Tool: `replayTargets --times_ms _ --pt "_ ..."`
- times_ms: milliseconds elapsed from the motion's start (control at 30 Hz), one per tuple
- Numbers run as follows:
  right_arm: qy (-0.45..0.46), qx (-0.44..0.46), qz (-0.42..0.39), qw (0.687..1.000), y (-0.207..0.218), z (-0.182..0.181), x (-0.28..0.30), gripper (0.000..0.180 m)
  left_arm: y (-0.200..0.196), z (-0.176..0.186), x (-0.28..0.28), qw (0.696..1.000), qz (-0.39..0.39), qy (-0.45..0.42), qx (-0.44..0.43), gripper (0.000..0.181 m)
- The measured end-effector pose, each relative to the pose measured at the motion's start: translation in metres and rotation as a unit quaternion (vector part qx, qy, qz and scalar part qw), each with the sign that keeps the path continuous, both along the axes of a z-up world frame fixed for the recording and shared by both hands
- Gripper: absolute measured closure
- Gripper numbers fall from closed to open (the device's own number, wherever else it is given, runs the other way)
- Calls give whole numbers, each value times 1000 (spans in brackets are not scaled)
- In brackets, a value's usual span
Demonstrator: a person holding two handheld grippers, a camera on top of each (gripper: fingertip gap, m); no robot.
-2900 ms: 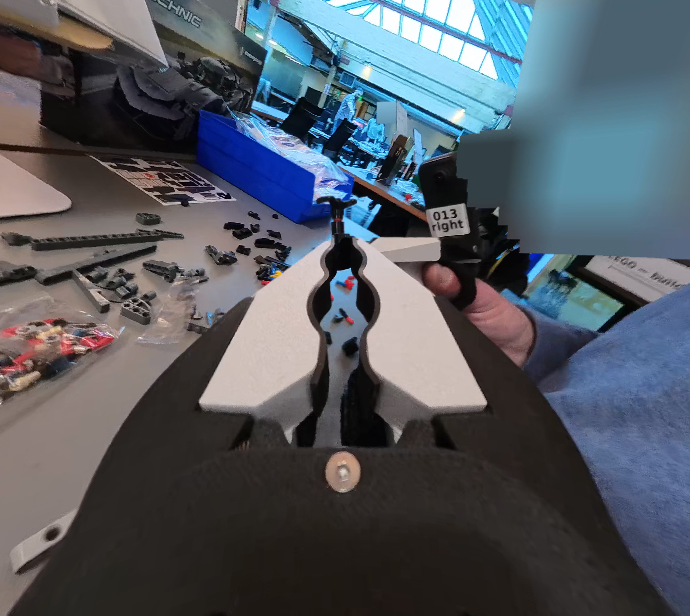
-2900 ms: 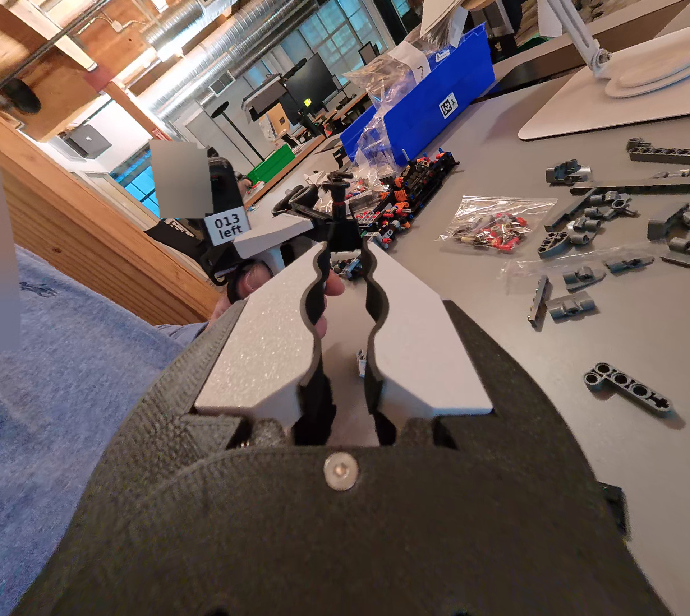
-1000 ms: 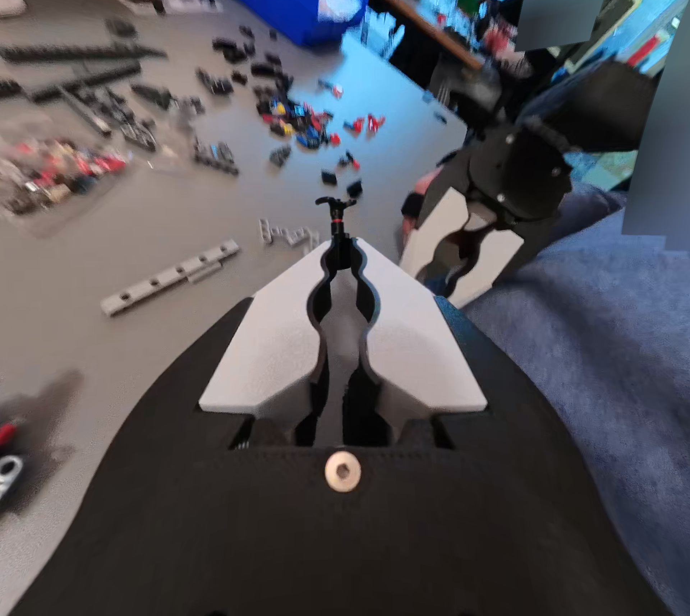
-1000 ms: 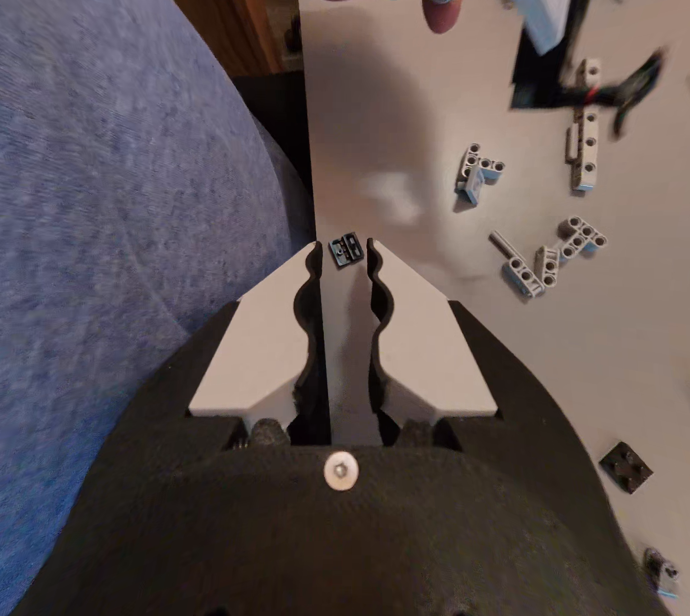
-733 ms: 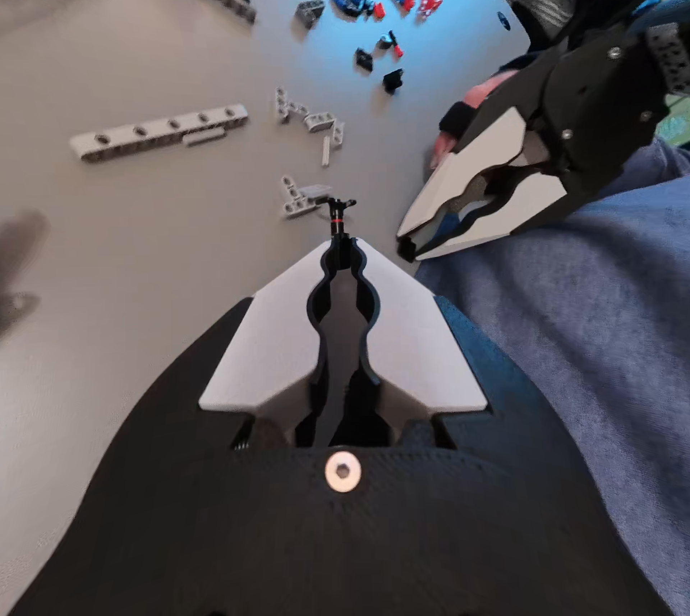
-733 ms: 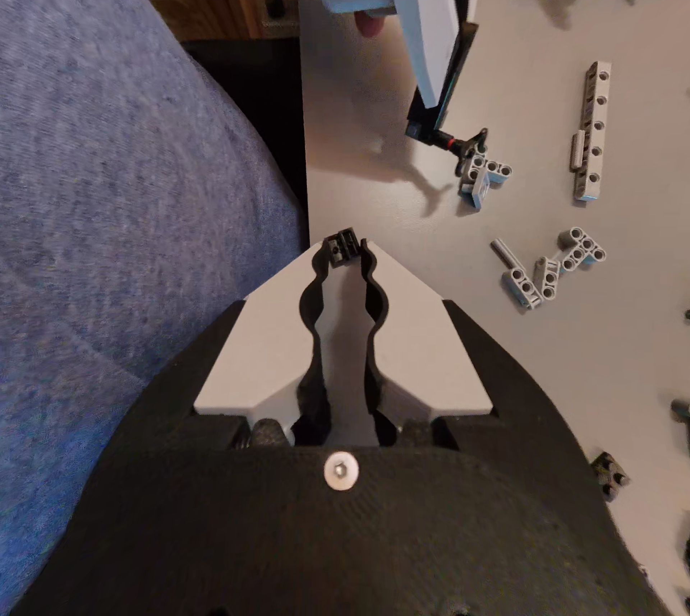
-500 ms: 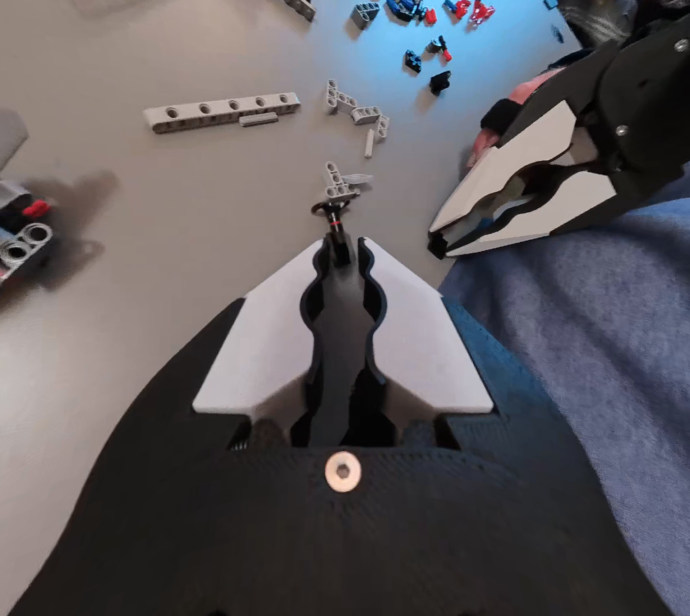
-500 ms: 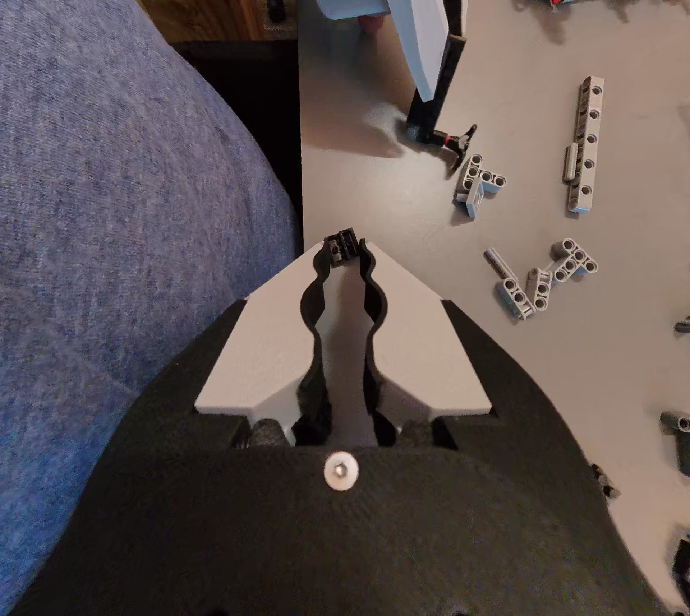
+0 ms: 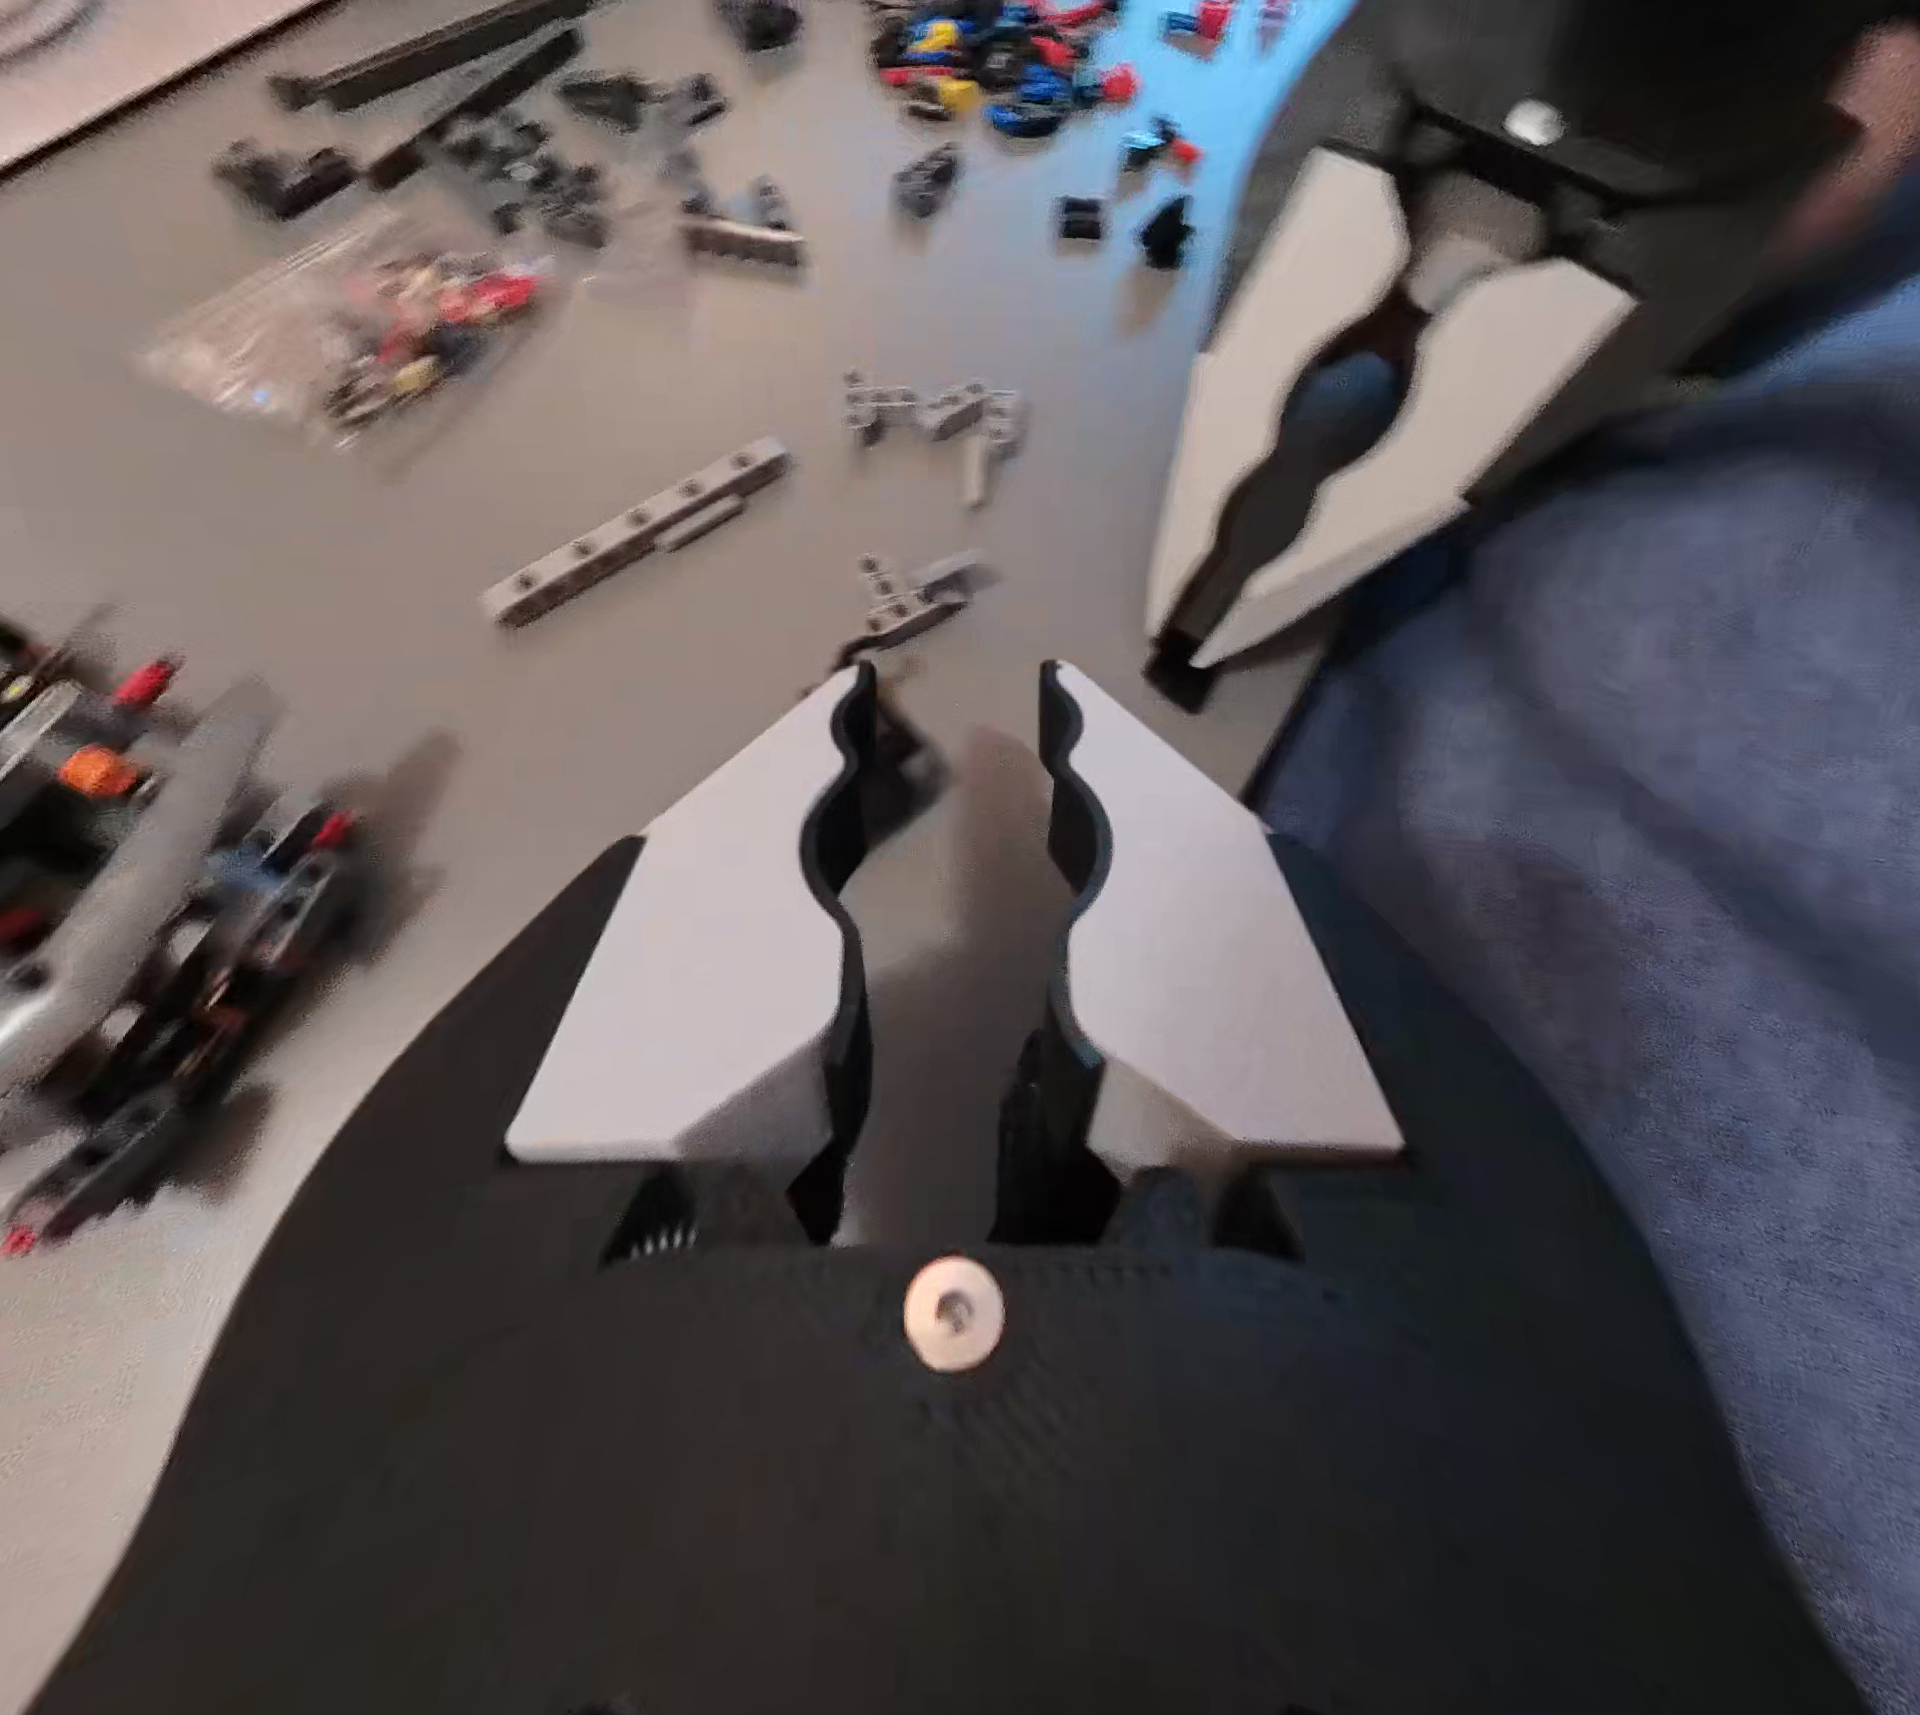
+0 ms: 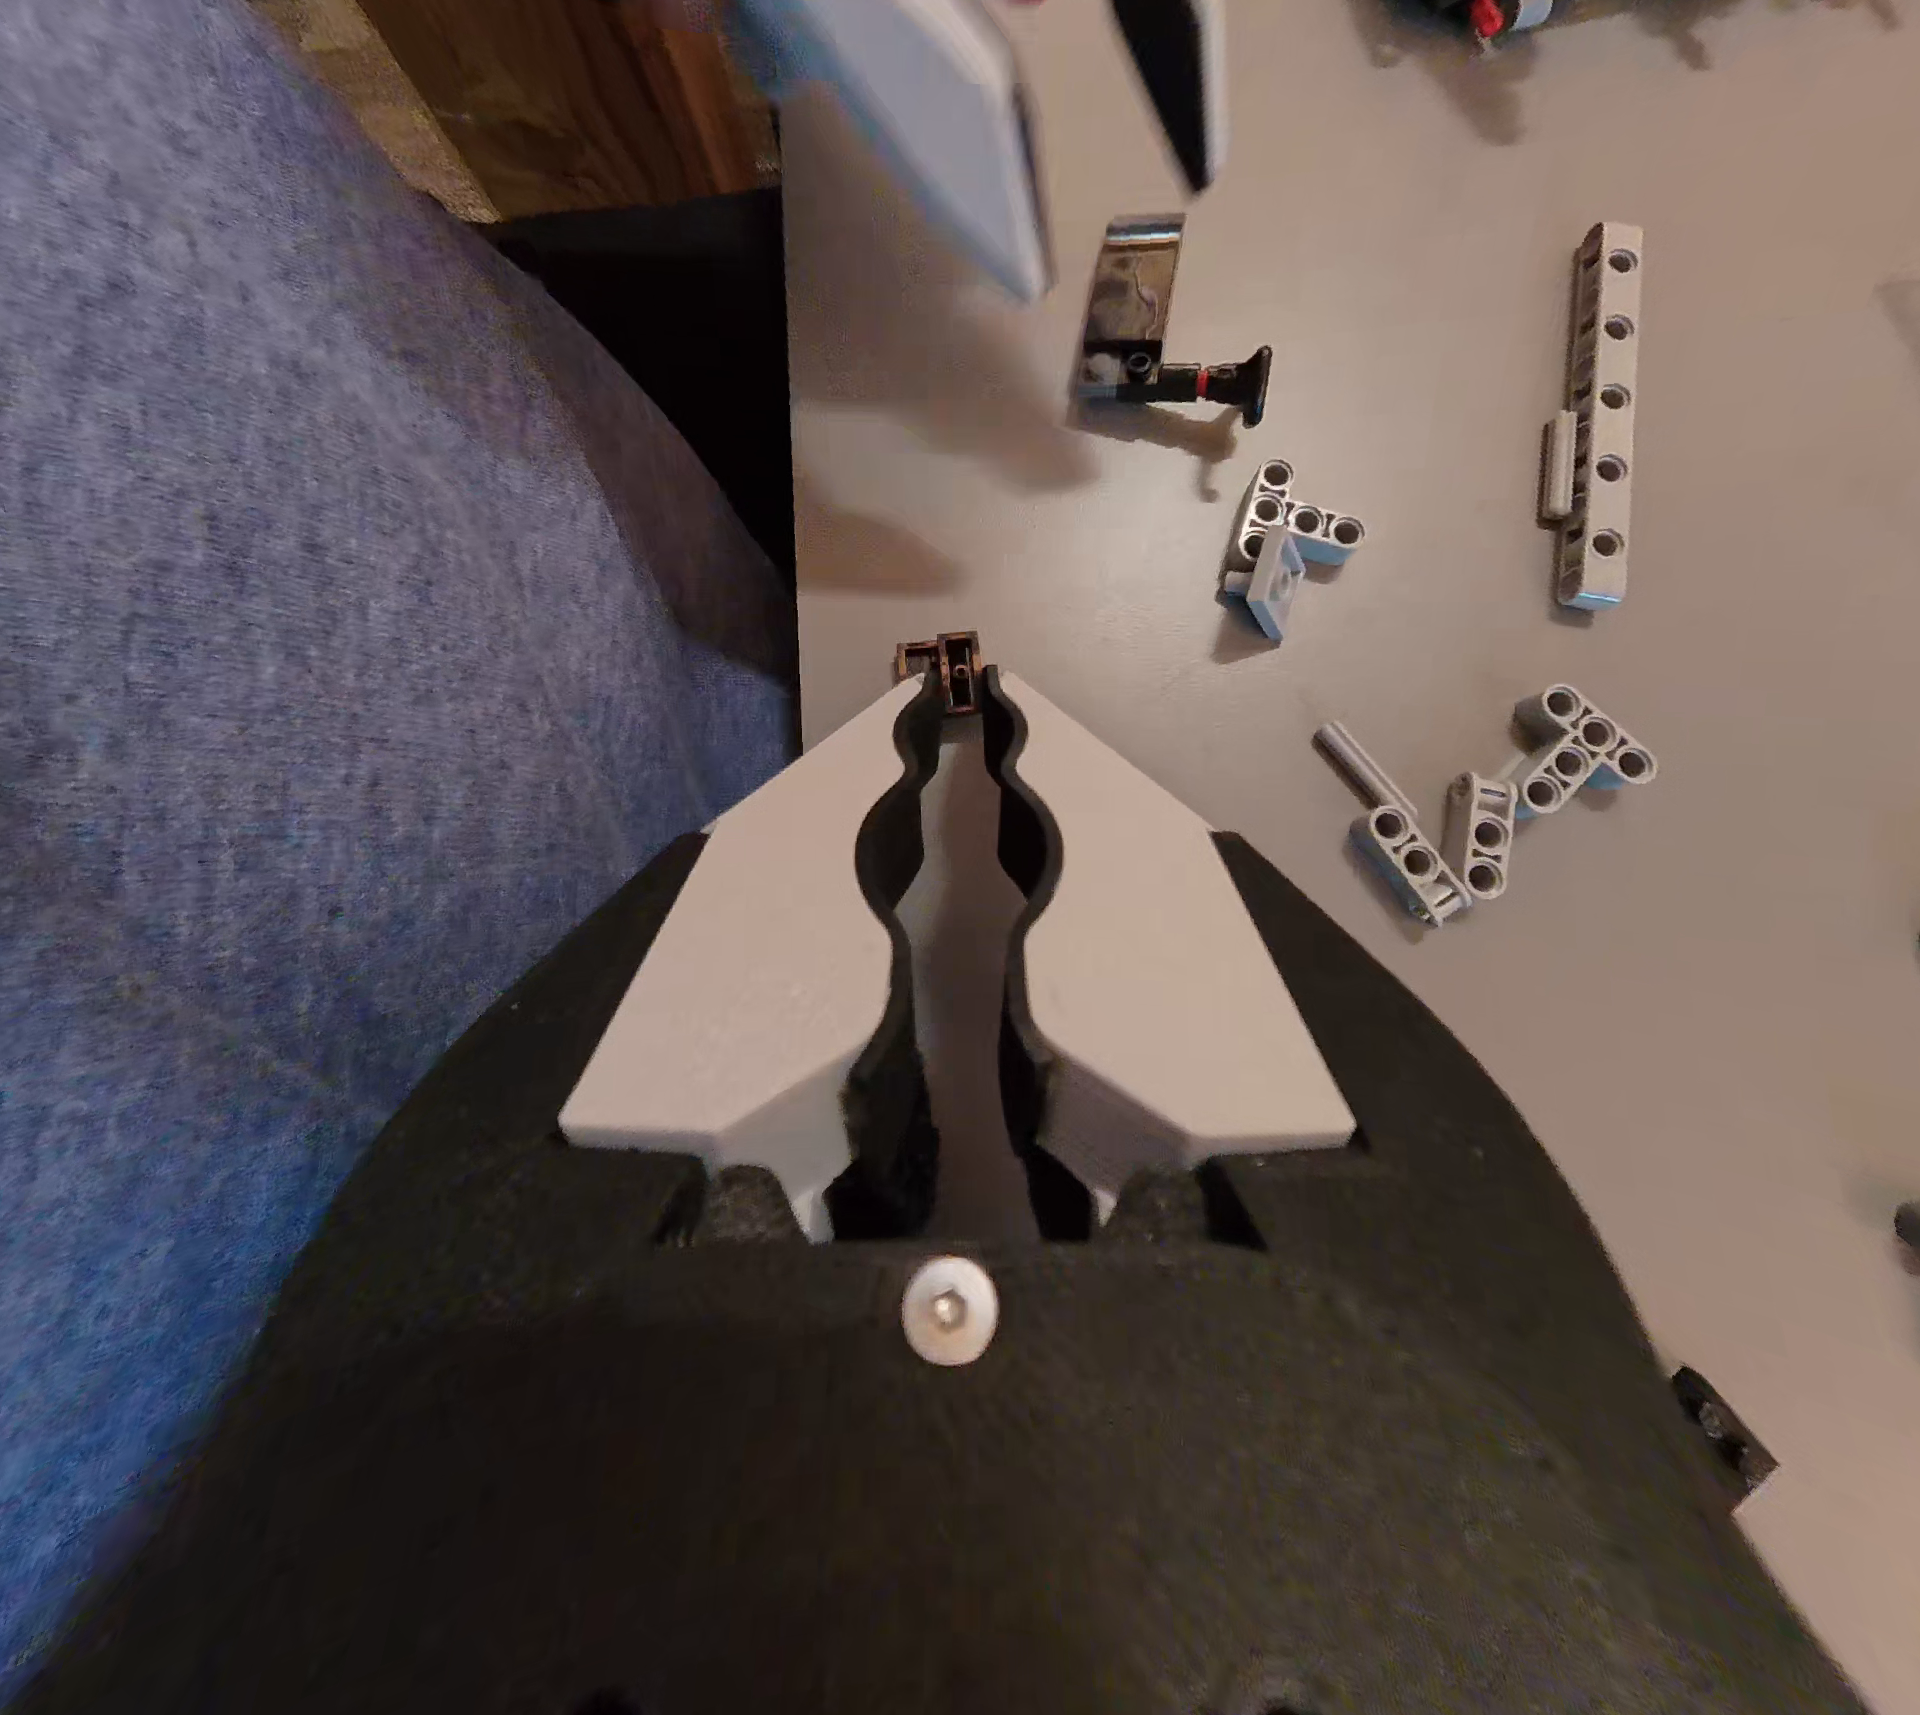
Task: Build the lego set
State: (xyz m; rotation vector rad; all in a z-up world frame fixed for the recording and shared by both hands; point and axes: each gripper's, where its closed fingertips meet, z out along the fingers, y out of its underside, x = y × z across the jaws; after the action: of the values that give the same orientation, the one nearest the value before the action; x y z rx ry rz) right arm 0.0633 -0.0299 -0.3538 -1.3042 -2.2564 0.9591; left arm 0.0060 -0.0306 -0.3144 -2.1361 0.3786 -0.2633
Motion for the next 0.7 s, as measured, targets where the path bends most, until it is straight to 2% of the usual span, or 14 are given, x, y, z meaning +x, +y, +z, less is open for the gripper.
replayTargets --times_ms 133,267,467,700 --pt "3 13 9 1000 1 3 5 165 -6 -8 30 997 -66 34 6 156" --pt "9 49 21 999 -4 1 5 161 -7 -13 41 995 -86 41 2 157" --pt "19 85 10 996 5 -4 1 172 -8 -19 45 989 -121 90 0 158" --pt "21 -31 -18 999 11 10 -2 173 4 -19 53 980 -145 138 23 158"
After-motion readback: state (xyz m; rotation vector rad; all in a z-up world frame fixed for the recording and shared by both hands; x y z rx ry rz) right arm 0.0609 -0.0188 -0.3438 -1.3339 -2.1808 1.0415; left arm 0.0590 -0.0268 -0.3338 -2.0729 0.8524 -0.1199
